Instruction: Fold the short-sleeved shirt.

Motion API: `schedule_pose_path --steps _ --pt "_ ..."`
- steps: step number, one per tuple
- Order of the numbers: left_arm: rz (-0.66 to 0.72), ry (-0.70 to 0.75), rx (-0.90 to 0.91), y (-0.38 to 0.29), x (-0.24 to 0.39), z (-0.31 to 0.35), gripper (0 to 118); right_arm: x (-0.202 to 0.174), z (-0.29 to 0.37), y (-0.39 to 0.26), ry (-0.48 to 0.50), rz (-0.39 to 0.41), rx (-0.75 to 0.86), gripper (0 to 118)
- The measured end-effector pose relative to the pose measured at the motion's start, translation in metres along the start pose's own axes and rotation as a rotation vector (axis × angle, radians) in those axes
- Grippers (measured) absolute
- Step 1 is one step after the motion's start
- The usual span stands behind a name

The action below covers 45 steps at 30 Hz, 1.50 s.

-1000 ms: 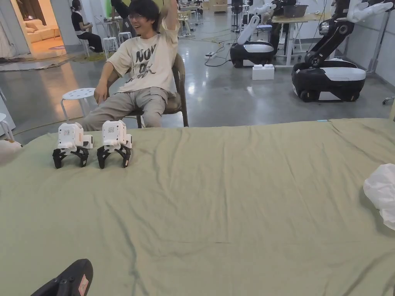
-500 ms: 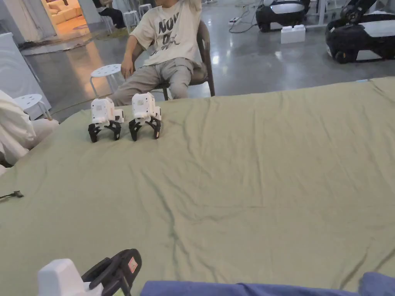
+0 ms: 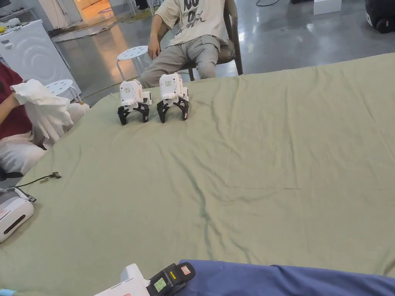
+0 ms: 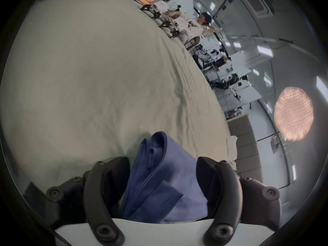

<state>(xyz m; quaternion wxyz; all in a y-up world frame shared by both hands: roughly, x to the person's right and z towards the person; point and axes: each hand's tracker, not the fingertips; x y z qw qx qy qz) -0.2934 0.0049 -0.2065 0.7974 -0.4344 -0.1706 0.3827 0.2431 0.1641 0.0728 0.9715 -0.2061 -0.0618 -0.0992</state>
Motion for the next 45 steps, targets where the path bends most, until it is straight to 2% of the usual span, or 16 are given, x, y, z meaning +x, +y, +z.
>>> schedule_pose_path --steps 1,3,4,8,12,15,25,29,33,38,41,45 --pt "0.02 -0.037 0.0 0.001 0.0 -0.001 65 0.0 0.0 0.0 -0.002 -0.001 -0.001 0" --pt "0.079 -0.066 -0.027 0.001 -0.004 -0.01 29 0.0 0.001 -0.001 0.001 -0.009 -0.005 0" --pt "0.097 -0.041 -0.045 -0.002 -0.007 -0.015 19 0.001 0.0 -0.001 0.004 -0.012 -0.01 0" --pt "0.093 -0.054 -0.016 -0.008 -0.004 -0.015 7 0.0 -0.001 -0.001 -0.015 0.007 -0.022 0" --pt "0.107 -0.028 0.016 0.001 0.001 -0.003 5 0.001 -0.002 0.0 -0.009 -0.012 -0.026 0" --pt "0.138 -0.065 0.059 0.018 0.006 0.014 5 0.0 -0.003 0.001 -0.01 -0.011 -0.028 0" --pt "-0.085 0.174 0.191 0.084 0.031 0.067 5 -0.001 -0.007 -0.001 0.01 -0.006 -0.037 0" --pt "-0.171 0.102 0.173 0.053 0.074 0.046 5 -0.003 -0.002 0.0 0.016 -0.006 -0.006 0" --pt "-0.231 0.016 0.079 -0.004 0.123 0.004 5 -0.007 0.002 0.003 0.008 -0.012 0.007 0" --pt "-0.356 -0.022 -0.066 -0.069 0.168 -0.051 5 -0.002 0.013 0.001 -0.012 -0.025 0.019 0" --pt "-0.444 0.006 -0.129 -0.101 0.188 -0.079 5 0.003 0.019 -0.004 -0.037 -0.041 0.011 0" --pt "-0.474 0.005 -0.181 -0.128 0.2 -0.103 6 0.01 0.028 -0.01 -0.063 -0.058 0.0 0"
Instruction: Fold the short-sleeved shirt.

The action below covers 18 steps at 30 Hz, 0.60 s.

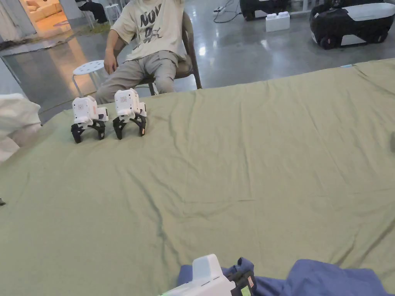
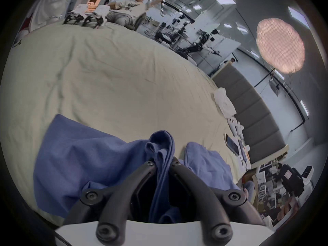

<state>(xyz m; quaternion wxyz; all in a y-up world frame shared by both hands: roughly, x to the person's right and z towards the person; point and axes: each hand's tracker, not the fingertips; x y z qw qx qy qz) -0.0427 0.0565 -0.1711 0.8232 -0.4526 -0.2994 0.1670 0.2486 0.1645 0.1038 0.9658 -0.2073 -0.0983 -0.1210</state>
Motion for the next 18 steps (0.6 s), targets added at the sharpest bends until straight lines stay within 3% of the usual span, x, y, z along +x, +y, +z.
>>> schedule_pose_path --steps 2,3,6,7,9,12,14,18 --pt "-0.033 0.021 -0.017 -0.004 0.004 -0.008 10 0.003 0.003 -0.003 -0.014 -0.003 -0.006 0" --pt "-0.045 0.026 -0.027 -0.002 0.003 -0.01 18 0.005 0.003 -0.004 -0.022 -0.005 -0.01 0" --pt "-0.007 0.015 -0.038 0.002 0.001 -0.006 70 0.01 0.003 -0.007 -0.035 -0.023 -0.024 0" --pt "0.0 -0.001 -0.011 0.005 -0.001 0.0 75 0.01 0.003 -0.008 -0.038 -0.027 -0.025 0" --pt "-0.005 -0.029 0.032 0.01 -0.005 0.012 70 0.011 0.002 -0.009 -0.04 -0.031 -0.027 0" --pt "0.016 0.005 0.056 0.012 -0.015 0.02 9 0.011 0.0 -0.008 -0.038 -0.028 -0.03 0" --pt "0.054 0.029 0.041 0.005 -0.025 0.011 1 0.009 0.0 -0.007 -0.036 -0.02 -0.029 0" --pt "0.14 -0.055 -0.101 -0.021 -0.032 -0.024 0 0.006 0.001 -0.006 -0.028 -0.019 -0.03 0"
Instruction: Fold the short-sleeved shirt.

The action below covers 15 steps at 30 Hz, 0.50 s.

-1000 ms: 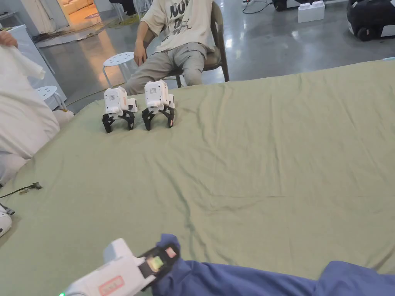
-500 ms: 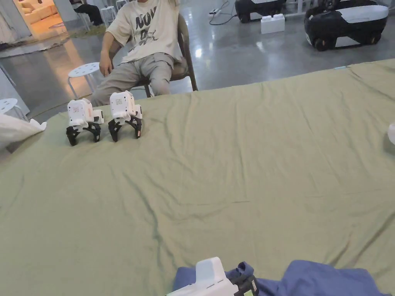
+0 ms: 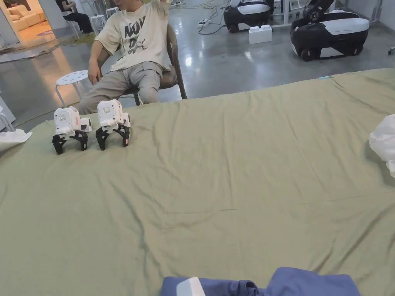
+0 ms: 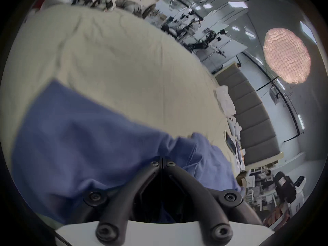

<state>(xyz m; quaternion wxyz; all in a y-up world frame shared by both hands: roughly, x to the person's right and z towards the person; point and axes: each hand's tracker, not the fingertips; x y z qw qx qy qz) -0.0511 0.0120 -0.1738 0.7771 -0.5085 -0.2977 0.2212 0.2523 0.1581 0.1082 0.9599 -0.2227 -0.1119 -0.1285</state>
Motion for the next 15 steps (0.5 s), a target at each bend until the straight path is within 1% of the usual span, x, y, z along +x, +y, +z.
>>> schedule_pose_path --steps 1,3,4,7,8,9,10,11,12,14,15 --pt "-0.017 0.007 -0.026 -0.007 0.004 -0.009 0 -0.001 0.0 0.0 0.001 0.002 -0.001 0" --pt "-0.081 0.032 0.021 -0.014 0.009 -0.012 0 0.0 0.001 -0.002 -0.002 0.012 -0.005 0" --pt "-0.091 0.04 0.028 -0.013 0.009 -0.011 0 0.003 0.001 -0.005 -0.002 0.014 -0.006 0" --pt "-0.064 0.019 0.002 -0.004 0.006 -0.003 1 0.006 -0.002 -0.009 0.007 0.009 -0.017 0" --pt "-0.066 0.012 0.002 -0.001 0.003 0.002 5 0.007 -0.003 -0.01 0.007 0.011 -0.02 0" --pt "-0.075 0.008 0.03 0.002 0.0 0.013 16 0.006 -0.004 -0.01 0.006 0.014 -0.022 0" --pt "-0.094 0.007 0.115 0.006 -0.006 0.025 41 0.006 -0.004 -0.01 0.006 0.016 -0.022 0" --pt "-0.104 -0.009 0.159 0.011 -0.015 0.038 41 0.006 -0.005 -0.011 0.01 0.013 -0.021 0" --pt "-0.094 -0.015 0.188 0.017 -0.025 0.05 48 0.007 -0.006 -0.012 0.016 0.009 -0.022 0" --pt "-0.024 -0.01 0.24 0.028 -0.048 0.077 74 0.007 -0.008 -0.012 0.023 0.009 -0.026 0" --pt "0.031 -0.017 0.262 0.035 -0.063 0.09 77 0.007 -0.01 -0.013 0.024 0.012 -0.029 0"
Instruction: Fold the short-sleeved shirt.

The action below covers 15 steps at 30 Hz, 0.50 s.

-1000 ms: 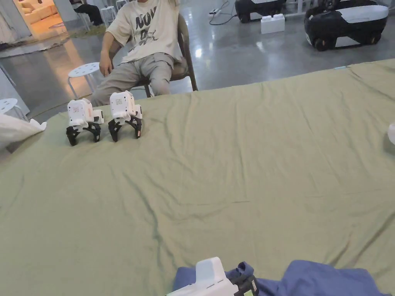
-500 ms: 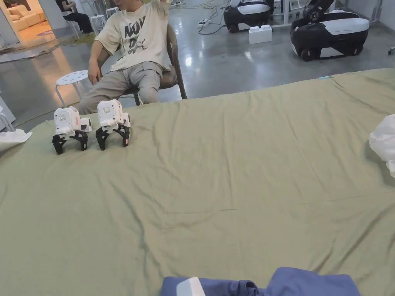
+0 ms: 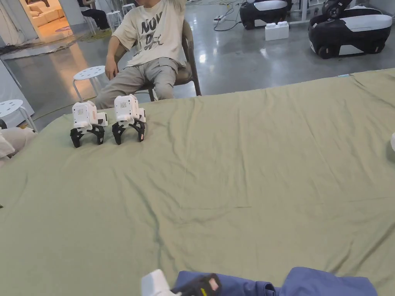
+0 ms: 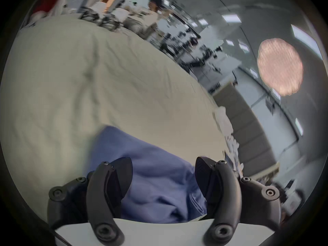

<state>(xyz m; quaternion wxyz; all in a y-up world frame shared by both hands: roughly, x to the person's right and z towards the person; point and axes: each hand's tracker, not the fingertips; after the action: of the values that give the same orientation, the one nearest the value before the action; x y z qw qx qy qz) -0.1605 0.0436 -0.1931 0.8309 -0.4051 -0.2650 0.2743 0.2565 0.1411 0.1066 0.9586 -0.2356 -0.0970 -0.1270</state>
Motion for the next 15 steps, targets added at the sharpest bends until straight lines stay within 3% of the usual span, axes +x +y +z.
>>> schedule_pose_path --steps 4,8,11,12,13,15 --pt "0.239 0.012 0.074 0.019 -0.059 0.024 77 -0.001 -0.005 -0.003 0.007 -0.004 -0.013 0" --pt "0.352 -0.011 0.014 0.003 -0.083 0.01 70 -0.002 -0.006 -0.005 0.018 -0.008 -0.02 0" --pt "0.42 -0.17 -0.03 -0.013 -0.081 -0.009 54 -0.002 -0.005 -0.004 0.014 0.008 -0.022 0" --pt "0.4 -0.151 -0.036 -0.016 -0.077 -0.014 41 -0.003 -0.005 -0.003 0.012 0.011 -0.023 0" --pt "0.355 -0.12 -0.045 -0.016 -0.072 -0.016 9 -0.003 -0.004 -0.003 0.009 0.014 -0.023 0" --pt "0.324 -0.049 -0.034 -0.018 -0.064 -0.013 7 -0.001 -0.003 -0.002 0.003 0.016 -0.021 0"
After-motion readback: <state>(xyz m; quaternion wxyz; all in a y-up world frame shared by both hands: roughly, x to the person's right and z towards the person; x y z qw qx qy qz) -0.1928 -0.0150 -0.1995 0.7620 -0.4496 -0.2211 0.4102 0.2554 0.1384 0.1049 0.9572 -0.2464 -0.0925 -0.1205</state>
